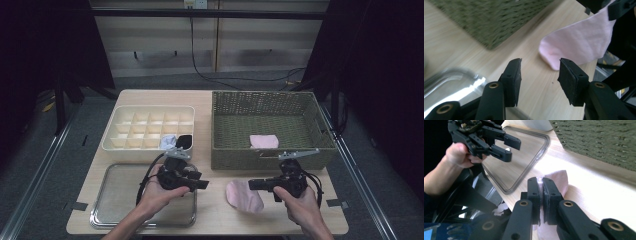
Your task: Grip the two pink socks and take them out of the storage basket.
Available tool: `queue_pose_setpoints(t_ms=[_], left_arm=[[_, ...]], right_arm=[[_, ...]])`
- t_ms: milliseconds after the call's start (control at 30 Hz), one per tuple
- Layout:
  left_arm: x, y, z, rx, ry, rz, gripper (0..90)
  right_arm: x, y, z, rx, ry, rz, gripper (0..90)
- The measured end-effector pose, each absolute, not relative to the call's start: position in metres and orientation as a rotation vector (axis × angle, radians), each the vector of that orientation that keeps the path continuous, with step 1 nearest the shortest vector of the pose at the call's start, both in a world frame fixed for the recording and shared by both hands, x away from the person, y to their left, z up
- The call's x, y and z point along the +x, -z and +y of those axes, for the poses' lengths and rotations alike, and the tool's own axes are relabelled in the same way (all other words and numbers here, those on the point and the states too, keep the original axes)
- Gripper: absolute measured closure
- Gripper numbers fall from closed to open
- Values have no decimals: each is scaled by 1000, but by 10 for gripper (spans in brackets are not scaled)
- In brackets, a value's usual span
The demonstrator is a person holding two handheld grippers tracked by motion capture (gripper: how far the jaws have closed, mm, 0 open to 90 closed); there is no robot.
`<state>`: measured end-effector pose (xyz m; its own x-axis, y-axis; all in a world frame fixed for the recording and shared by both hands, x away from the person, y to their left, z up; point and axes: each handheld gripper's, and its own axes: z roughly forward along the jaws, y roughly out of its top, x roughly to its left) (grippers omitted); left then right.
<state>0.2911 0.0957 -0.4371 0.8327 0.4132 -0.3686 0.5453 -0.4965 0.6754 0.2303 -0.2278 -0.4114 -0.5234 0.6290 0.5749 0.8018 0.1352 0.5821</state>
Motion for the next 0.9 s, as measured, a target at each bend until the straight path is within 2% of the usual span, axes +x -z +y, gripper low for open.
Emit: queue_pose_setpoints(t_ms=[167, 467, 600, 733, 767, 900], left_arm=[[295, 448, 75, 2184, 257, 704, 532], [301, 464, 49, 2230, 287, 711, 519], [300, 472, 38, 2199, 334, 743, 527], [297, 475, 30, 2224, 320, 740, 525], [297, 476, 28, 2198, 357, 745, 501], [296, 478, 23, 2219, 357, 745, 438]], right_arm=[[231, 423, -230, -1451, 1293, -2210, 853], [233, 437, -244, -1544, 1285, -2195, 852], [233, 447, -252, -1569, 1274, -2168, 851], [233, 454, -255, -1592, 1275, -2144, 850], [234, 456, -256, -1592, 1268, -2141, 850], [233, 454, -253, -1573, 1284, -2143, 849]])
